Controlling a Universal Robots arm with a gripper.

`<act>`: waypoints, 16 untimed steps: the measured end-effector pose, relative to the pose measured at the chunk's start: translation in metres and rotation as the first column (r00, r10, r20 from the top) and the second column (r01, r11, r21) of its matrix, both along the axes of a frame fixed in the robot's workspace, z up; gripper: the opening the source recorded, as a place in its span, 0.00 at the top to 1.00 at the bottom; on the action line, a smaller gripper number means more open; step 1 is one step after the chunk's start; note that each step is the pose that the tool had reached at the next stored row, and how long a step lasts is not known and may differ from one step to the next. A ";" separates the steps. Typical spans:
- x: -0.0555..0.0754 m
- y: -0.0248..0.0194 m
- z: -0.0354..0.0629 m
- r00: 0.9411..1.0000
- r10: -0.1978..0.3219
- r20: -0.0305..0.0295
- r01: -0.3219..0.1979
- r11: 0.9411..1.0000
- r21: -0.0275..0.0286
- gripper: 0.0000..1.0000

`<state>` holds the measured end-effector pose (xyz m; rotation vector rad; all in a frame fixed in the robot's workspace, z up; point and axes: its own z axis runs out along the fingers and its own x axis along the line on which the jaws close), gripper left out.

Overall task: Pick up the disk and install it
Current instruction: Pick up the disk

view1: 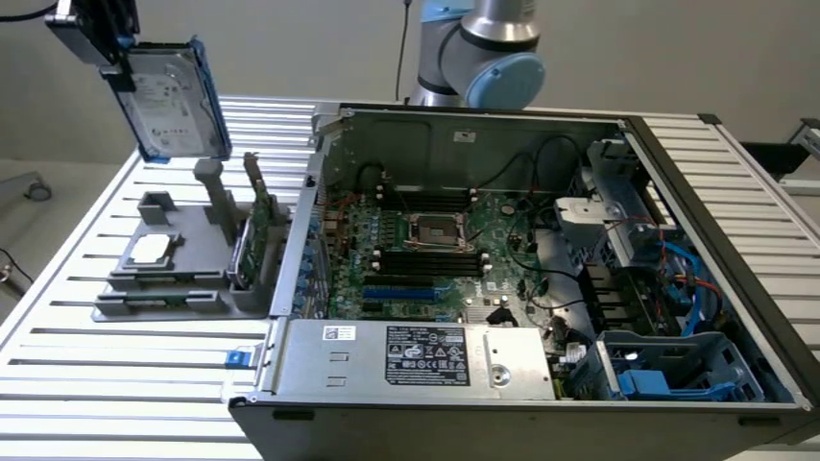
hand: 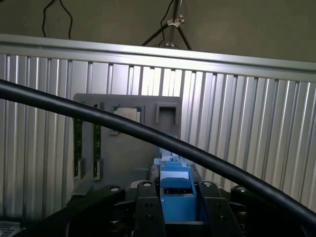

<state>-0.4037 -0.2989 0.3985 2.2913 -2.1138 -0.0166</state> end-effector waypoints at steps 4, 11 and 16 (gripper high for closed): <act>0.016 0.0000 0.0181 1.000 0.000 0.000 0.000 1.000 0.000 0.67; 0.048 0.0000 0.0499 1.000 0.000 0.000 0.000 1.000 0.000 0.67; 0.071 0.0001 0.0686 1.000 0.000 -0.002 0.000 1.000 0.001 0.67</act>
